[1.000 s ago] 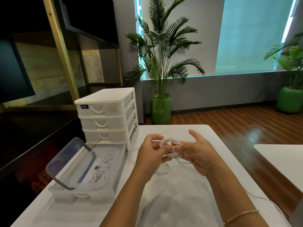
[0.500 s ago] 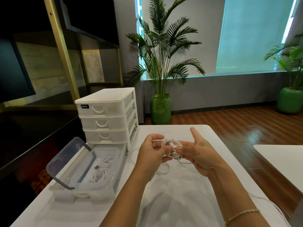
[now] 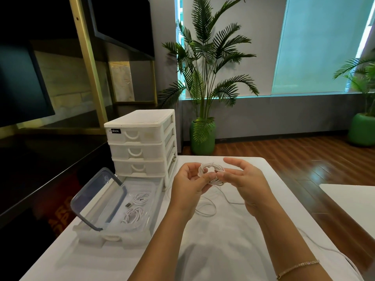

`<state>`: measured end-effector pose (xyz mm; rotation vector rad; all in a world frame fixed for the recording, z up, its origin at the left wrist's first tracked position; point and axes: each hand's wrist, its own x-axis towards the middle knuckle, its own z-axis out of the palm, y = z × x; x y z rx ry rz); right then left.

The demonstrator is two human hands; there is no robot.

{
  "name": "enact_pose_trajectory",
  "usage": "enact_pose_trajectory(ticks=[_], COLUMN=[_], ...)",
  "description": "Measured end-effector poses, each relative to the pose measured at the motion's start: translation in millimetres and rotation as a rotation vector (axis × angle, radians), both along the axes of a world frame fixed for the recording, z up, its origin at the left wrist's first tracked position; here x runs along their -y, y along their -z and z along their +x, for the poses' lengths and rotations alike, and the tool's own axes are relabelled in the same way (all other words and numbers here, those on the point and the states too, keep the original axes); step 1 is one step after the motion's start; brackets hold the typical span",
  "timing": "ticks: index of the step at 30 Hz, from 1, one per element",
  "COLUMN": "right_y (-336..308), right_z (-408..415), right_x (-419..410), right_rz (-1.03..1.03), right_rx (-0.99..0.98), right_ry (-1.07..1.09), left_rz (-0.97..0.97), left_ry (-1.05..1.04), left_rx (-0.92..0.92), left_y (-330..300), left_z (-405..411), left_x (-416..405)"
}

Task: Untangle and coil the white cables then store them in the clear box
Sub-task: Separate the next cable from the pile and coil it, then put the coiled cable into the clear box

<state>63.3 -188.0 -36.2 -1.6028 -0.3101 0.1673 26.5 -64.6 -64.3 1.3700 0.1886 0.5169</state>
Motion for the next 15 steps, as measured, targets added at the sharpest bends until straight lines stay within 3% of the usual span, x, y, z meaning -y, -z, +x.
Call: enact_pose_trajectory(ticks=[9, 15], right_y=[-14, -15], right_z=[-8, -15], right_x=[-68, -139], right_rz=[-0.048, -0.316], right_rx=[0.002, 0.111], right_ry=[-0.078, -0.272], left_rz=[0.112, 0.252], left_ry=[-0.224, -0.389], left_rx=[-0.103, -0.159], left_y=[-18, -38], left_z=[-30, -69], left_x=[-69, -141])
